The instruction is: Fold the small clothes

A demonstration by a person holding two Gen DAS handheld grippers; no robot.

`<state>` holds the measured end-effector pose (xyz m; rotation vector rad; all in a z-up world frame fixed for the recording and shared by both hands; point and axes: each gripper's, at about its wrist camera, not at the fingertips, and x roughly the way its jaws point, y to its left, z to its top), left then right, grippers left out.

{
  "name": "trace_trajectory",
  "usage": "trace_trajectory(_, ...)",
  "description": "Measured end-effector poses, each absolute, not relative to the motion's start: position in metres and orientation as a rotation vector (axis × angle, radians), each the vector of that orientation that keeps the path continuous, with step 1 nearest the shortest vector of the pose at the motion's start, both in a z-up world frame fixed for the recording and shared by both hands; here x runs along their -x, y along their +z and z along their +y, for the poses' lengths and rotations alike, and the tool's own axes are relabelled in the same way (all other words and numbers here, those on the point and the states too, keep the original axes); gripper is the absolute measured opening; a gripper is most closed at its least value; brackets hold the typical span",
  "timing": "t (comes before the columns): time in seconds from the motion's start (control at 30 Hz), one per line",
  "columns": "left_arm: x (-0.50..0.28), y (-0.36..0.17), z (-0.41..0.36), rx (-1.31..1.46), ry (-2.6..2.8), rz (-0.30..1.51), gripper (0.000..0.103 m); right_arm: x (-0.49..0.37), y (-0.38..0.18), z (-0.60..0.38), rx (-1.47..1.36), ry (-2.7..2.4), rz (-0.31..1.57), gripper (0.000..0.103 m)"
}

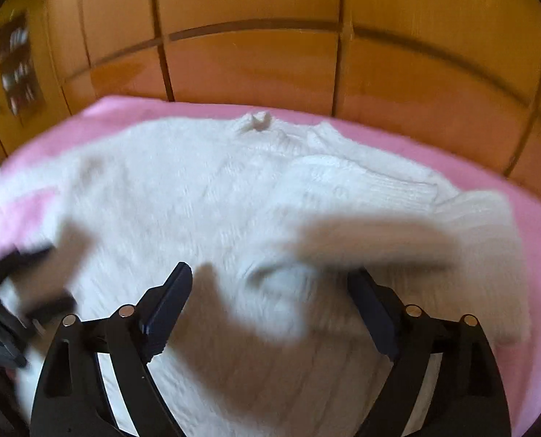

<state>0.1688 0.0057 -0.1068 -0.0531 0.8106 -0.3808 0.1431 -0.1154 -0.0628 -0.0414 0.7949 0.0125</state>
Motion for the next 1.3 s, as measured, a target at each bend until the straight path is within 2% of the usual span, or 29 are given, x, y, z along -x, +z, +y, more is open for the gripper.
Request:
trace_trajectory(0.13,-0.169,-0.107,0.004,0.038,-0.372,0.816,0.101,-0.102,-0.039,-0.137,-0.032,-0.127,0.602,0.095)
trace_trajectory(0.17,-0.17,-0.107,0.002,0.027,-0.365,0.822,0.101,-0.085,-0.033,-0.151,-0.087,-0.197,0.52,0.095)
trace_trajectory(0.27,-0.173,-0.101,-0.011,-0.045,-0.329,0.858,0.101,-0.058,-0.034,-0.188,-0.232,-0.417,0.431,0.097)
trace_trajectory(0.47,-0.179,-0.046,-0.058,-0.034,-0.414,0.758,0.101,-0.024,-0.072,-0.272,-0.678,-0.695,0.485,0.098)
trace_trajectory(0.6,-0.192,-0.032,-0.131,-0.23,-0.496,0.714,0.101,-0.033,-0.07,-0.27,-0.645,-0.703,0.511,0.098)
trace_trajectory(0.77,-0.21,-0.049,-0.209,-0.484,-0.552,0.647,0.1,-0.04,-0.071,-0.265,-0.635,-0.703,0.51,0.098)
trace_trajectory(0.87,-0.224,-0.061,-0.235,-0.536,-0.546,0.651,0.079,-0.038,-0.074,-0.259,-0.633,-0.699,0.505,0.098)
trace_trajectory(0.93,-0.244,-0.062,-0.236,-0.453,-0.536,0.714,0.059,-0.036,-0.076,-0.259,-0.63,-0.699,0.506,0.098)
trace_trajectory(0.97,-0.251,-0.062,-0.232,-0.399,-0.538,0.736,0.053,-0.037,-0.076,-0.259,-0.627,-0.7,0.508,0.098)
trace_trajectory(1.03,-0.264,-0.055,-0.219,-0.282,-0.52,0.751,0.013,-0.039,-0.077,-0.258,-0.622,-0.699,0.512,0.098)
trace_trajectory(1.07,-0.266,-0.053,-0.208,-0.228,-0.504,0.747,0.009,-0.039,-0.077,-0.257,-0.621,-0.699,0.512,0.098)
trace_trajectory(1.17,-0.273,-0.044,-0.165,-0.05,-0.436,0.712,0.009,-0.039,-0.076,-0.257,-0.618,-0.7,0.513,0.098)
trace_trajectory(1.3,-0.276,-0.049,-0.113,0.047,-0.358,0.677,0.008,-0.04,-0.076,-0.258,-0.611,-0.701,0.519,0.098)
